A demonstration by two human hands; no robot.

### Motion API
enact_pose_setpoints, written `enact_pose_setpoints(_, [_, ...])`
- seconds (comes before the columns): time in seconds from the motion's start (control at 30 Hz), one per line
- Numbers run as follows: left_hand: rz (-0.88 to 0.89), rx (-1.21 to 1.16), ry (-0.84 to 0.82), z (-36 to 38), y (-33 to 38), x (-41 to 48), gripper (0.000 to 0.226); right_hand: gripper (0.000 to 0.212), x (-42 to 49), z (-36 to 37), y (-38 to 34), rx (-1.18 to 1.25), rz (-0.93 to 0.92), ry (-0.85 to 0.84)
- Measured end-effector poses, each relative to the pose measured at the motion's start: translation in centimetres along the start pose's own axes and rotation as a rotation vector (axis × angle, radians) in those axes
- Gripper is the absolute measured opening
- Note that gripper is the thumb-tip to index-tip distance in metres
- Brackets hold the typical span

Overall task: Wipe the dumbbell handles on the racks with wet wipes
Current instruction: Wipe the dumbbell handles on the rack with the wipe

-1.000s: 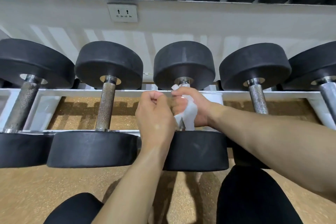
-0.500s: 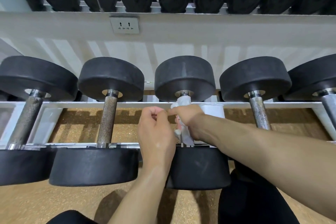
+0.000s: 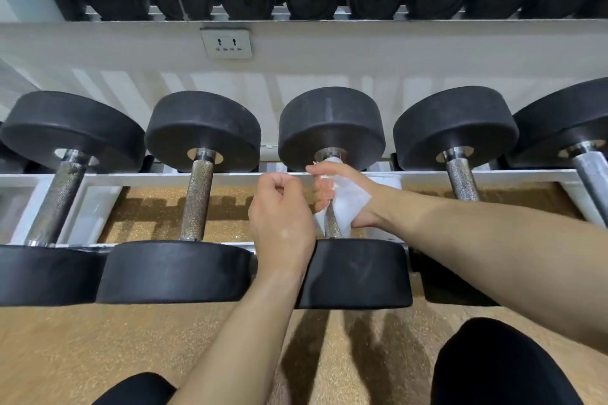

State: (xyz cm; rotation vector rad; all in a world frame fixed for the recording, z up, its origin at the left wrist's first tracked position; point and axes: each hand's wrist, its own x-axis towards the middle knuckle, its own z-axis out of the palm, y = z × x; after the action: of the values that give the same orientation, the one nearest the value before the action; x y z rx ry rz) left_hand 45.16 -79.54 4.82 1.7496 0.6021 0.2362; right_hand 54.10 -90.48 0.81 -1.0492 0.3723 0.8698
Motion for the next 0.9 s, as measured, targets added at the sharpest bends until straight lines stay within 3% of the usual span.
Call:
enact_pose_setpoints(0.13, [0.012, 0.022, -0.048, 0.0, 0.1, -0.1, 0.013, 0.051, -1.3, -0.2, 1.7, -0.148, 0.017, -0.023])
enact_pose_setpoints(0.23, [-0.010, 0.047, -0.102, 0.1, -0.2, 0.2, 0.015, 0.031, -1.5, -0.1, 1.9, -0.257, 0.001, 0.031])
enact_pose_setpoints(0.37, [-0.083, 0.163, -0.309, 1.0, 0.0, 2.3, 0.015, 0.014, -2.1, -0.3, 1.8, -0.417, 0.015, 0.056])
enact_pose_setpoints(0.47, [-0.037, 0.359, -0.392, 2.1, 0.6, 4.4, 0.019, 0.018, -2.4, -0.4, 1.5, -0.499, -0.039, 0.082])
enact_pose_setpoints(0.6, [-0.113, 0.289, -0.556, 2.0, 0.4, 6.4, 0.041, 0.014, -2.2, -0.4, 0.9, -0.587, -0.006, 0.044])
enact_pose_setpoints(0.67, [-0.117, 0.249, -0.594, 1.5, -0.2, 6.7, 0.049, 0.022, -2.6, -0.8, 0.7, -0.688, -0.013, 0.062])
enact_pose_setpoints(0.77, [-0.124, 0.265, -0.679, 1.0, -0.1, 6.2, 0.044, 0.034, -4.2, -1.4, -0.1, -0.876, -0.029, 0.029])
enact_pose_setpoints(0.9, [-0.095, 0.376, -0.666, 1.1, 0.2, 6.5, 0.037, 0.035, -5.2, -2.4, -1.2, -0.843, 0.024, 0.047])
